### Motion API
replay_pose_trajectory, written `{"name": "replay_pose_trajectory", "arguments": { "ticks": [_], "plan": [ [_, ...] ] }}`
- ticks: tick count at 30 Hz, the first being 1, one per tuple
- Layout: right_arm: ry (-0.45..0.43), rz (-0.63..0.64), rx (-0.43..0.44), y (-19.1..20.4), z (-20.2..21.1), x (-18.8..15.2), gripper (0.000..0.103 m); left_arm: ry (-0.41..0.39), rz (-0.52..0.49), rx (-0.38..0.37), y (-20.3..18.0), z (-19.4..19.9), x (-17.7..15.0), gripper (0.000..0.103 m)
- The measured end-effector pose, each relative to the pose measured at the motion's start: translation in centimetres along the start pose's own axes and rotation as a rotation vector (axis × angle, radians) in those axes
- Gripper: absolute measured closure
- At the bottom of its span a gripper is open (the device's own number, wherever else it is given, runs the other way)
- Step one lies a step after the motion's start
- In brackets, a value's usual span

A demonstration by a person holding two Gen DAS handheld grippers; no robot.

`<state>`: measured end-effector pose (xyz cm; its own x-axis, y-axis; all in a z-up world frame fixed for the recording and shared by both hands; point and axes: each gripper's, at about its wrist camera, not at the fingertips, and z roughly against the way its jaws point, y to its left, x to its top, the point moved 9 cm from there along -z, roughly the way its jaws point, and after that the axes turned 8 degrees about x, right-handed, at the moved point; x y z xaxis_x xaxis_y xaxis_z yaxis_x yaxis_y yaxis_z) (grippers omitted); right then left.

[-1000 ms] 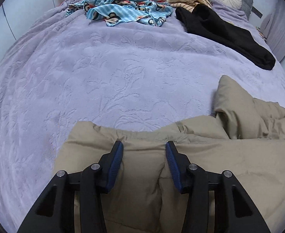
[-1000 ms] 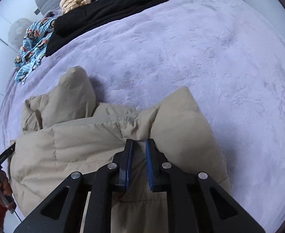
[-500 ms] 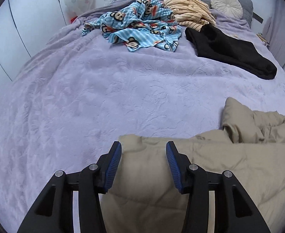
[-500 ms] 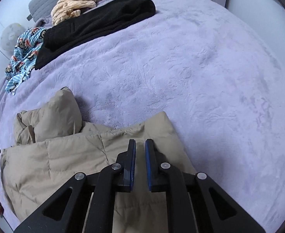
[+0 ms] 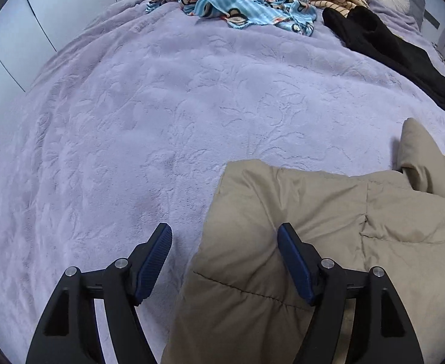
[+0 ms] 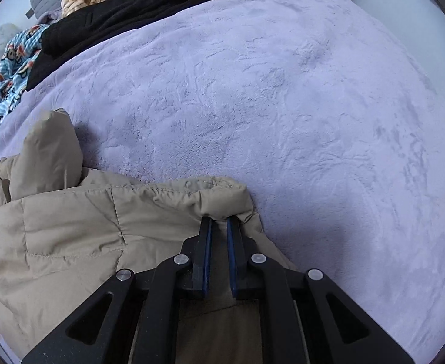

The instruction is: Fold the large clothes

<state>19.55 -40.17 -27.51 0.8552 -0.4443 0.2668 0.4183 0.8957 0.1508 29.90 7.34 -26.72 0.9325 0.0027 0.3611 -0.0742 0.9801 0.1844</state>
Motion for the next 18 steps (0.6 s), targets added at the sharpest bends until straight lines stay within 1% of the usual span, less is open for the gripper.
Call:
{"name": "replay_pose_trajectory", "arguments": {
  "ticks": [1, 2, 3, 4, 5, 7, 10, 11, 12, 14, 16, 18],
  "plan": [
    [-0.019, -0.015, 0.017, 0.2, 1.2, -0.1, 0.087, -0.012, -0.003, -0.008, 0.4, 1.2, -0.2, 0.029],
    [-0.036, -0.033, 0.045, 0.5, 2.5, -0.5, 0.076, -0.022, -0.006, -0.014, 0.9, 2.4, -0.3, 0.029],
    [-0.053, -0.049, 0.068, 0.8, 3.5, -0.8, 0.059, -0.026, -0.008, -0.019, 1.2, 3.5, -0.5, 0.029],
    [-0.071, -0.077, 0.095, 1.0, 4.9, -1.5, 0.053, -0.026, -0.008, -0.027, 1.6, 4.4, -1.1, 0.029],
    [-0.087, -0.104, 0.121, 1.1, 6.1, -2.4, 0.049, -0.022, -0.007, -0.038, 2.0, 5.4, -1.9, 0.029],
    [-0.090, -0.142, 0.163, 1.5, 7.8, -4.6, 0.049, 0.000, 0.005, -0.051, 2.8, 6.7, -3.9, 0.029],
    [-0.058, -0.187, 0.208, 2.0, 9.1, -8.6, 0.049, 0.039, 0.038, -0.088, 3.4, 8.0, -7.3, 0.028],
    [-0.043, -0.197, 0.219, 2.1, 9.5, -10.1, 0.048, 0.047, 0.053, -0.097, 3.7, 8.4, -8.3, 0.021],
    [-0.034, -0.204, 0.225, 2.1, 9.8, -11.2, 0.048, 0.052, 0.065, -0.100, 4.0, 8.7, -9.4, 0.001],
    [-0.021, -0.221, 0.232, 2.0, 10.3, -13.5, 0.045, 0.052, 0.077, -0.097, 4.2, 9.3, -11.0, 0.000],
    [-0.016, -0.247, 0.246, 1.7, 10.8, -15.5, 0.045, 0.078, 0.070, -0.099, 3.9, 9.7, -12.8, 0.000],
    [-0.003, -0.266, 0.265, 1.7, 11.1, -17.2, 0.040, 0.109, 0.070, -0.114, 3.6, 9.7, -14.2, 0.000]
  ]
}}
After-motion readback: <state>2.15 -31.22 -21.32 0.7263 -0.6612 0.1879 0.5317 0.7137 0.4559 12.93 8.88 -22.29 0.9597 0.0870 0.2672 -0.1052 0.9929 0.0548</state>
